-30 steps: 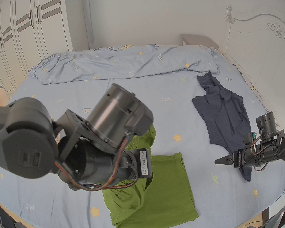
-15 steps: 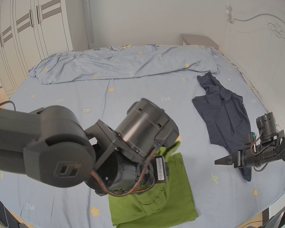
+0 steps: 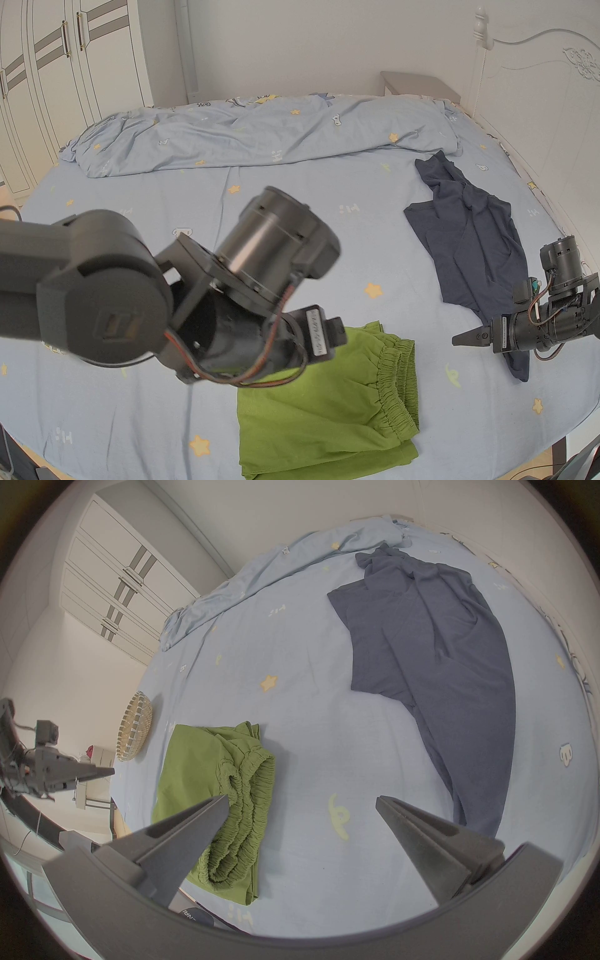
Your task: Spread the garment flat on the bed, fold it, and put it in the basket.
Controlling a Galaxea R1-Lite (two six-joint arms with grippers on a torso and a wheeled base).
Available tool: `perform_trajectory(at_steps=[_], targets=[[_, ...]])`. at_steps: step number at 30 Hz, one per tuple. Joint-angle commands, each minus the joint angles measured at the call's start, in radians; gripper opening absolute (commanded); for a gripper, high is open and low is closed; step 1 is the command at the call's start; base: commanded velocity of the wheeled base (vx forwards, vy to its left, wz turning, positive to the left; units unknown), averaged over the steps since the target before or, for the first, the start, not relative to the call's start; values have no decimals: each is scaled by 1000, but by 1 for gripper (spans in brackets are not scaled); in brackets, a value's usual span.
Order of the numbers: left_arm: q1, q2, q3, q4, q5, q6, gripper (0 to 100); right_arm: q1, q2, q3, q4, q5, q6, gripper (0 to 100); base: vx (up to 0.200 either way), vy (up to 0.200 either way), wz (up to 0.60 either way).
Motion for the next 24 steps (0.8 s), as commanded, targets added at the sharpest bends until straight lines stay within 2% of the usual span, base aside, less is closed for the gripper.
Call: perform_trajectory(at_steps=[1,2,4,6,7,8,9,10,11,12,14,15,16,24], targets=[[118,-74,38,0,-80,0,100,1,-17,-3,0,1,1,100,0,0,0],[221,-128,83,0,-249,6,100,2,-30,-4,0,1,1,100,0,0,0],[347,-162,169,-12,-479,55,100,4,-45,-4,2,1,3,100,0,0,0],[394,-162,238,-41,-562,104,100,4,-51,-6,2,1,3,100,0,0,0],[449,-146,330,-104,-621,180,100,5,-57,-6,2,1,3,100,0,0,0],[449,-146,330,-104,-621,180,100,5,-57,-6,2,1,3,100,0,0,0],[515,-108,471,-247,-640,296,100,21,-68,-4,2,1,9,100,0,0,0],[518,-105,480,-259,-640,302,100,21,-69,-4,3,1,9,100,0,0,0],[551,-67,578,-408,-637,361,100,30,-80,-6,17,1,9,100,0,0,0],[558,-57,603,-449,-637,370,100,30,-83,-6,23,1,9,100,0,0,0],[578,-5,730,-672,-634,388,100,33,-100,-9,42,4,9,100,0,0,0],[578,6,747,-707,-635,390,100,34,-102,-12,45,4,9,100,0,0,0],[578,35,791,-811,-634,390,100,44,-109,-12,49,4,11,100,0,0,0],[545,165,784,-893,-631,390,100,44,-108,-12,52,4,11,100,0,0,0]])
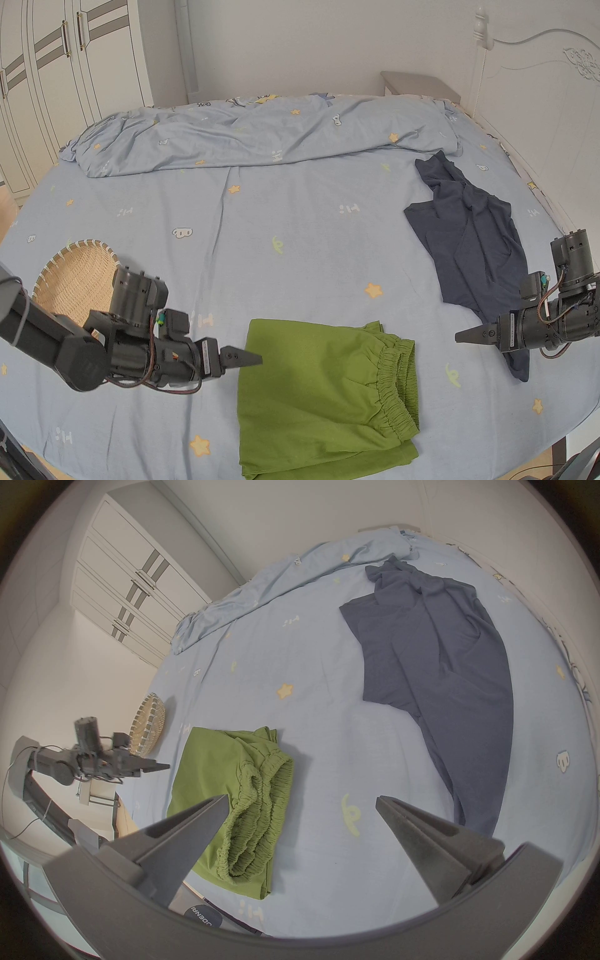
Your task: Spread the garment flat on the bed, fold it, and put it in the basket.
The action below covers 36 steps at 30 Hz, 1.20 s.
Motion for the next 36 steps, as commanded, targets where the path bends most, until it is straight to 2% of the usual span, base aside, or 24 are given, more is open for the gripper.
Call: perform_trajectory(at_steps=[1,12,22,28,36], targets=[[39,185,97,-104,-22,47,100,14,-31,-3,14,1,2,100,0,0,0],[-46,238,83,-239,-29,-25,100,10,-28,0,14,1,0,100,0,0,0],[-103,209,89,-265,-35,-92,100,5,-28,0,14,1,-1,100,0,0,0],[-122,209,89,-314,-66,-152,100,5,-28,0,14,0,-1,100,0,0,0],[-154,255,82,-348,-83,-157,100,11,-26,3,14,1,-3,100,0,0,0]])
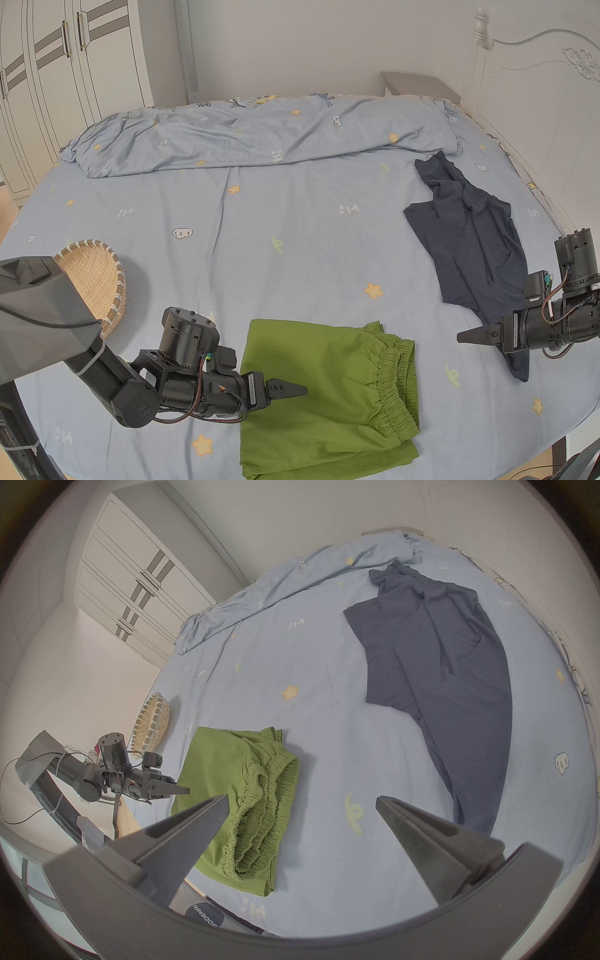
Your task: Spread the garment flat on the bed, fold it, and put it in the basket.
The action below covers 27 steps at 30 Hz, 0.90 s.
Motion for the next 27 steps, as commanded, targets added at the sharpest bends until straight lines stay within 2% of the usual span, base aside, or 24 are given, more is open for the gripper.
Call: perform_trajectory(at_steps=[1,10,11,18,21,27], targets=[[-15,30,-6,-15,0,0,100,3,2,3,0,0,-2,100,0,0,0],[-33,54,-25,-52,3,-21,100,4,4,5,0,0,-3,100,0,0,0],[-35,48,-25,-52,3,-24,0,4,4,5,0,0,-5,100,0,0,0],[-15,-33,12,-52,3,-49,0,3,2,5,0,-1,-5,100,0,0,0],[2,-142,91,-52,2,-43,0,6,2,5,2,0,-5,100,0,0,0],[106,-288,120,-15,0,-44,0,6,-1,-1,8,0,-5,100,0,0,0]])
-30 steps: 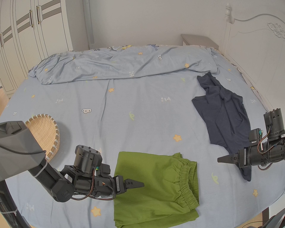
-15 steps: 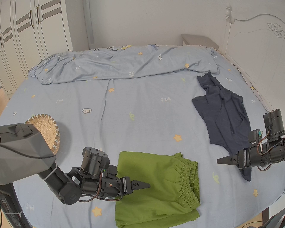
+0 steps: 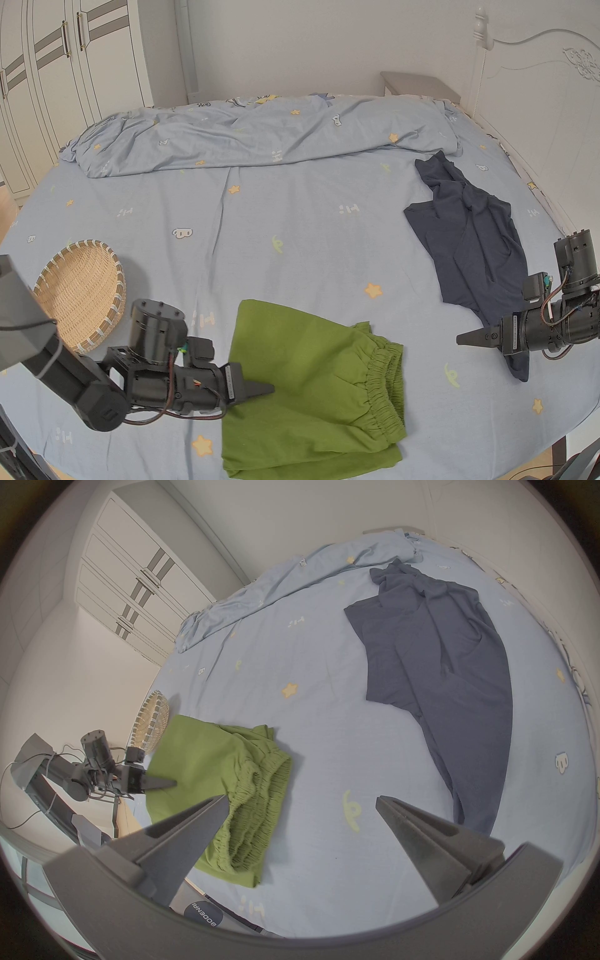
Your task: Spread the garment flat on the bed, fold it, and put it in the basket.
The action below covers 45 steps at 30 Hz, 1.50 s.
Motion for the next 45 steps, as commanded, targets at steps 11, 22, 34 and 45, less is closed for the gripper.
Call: perform_trajectory(at_steps=[11,22,34,45], targets=[[166,-321,-16,317,1,27,0,3,-1,-7,23,1,-2,100,0,0,0],[199,-327,-17,331,1,99,0,23,0,-4,24,-1,0,100,0,0,0],[162,-388,-17,431,1,122,0,25,-4,-4,24,-1,0,100,0,167,0],[91,-382,-3,432,11,121,0,25,-17,-7,26,-2,0,100,0,200,0]])
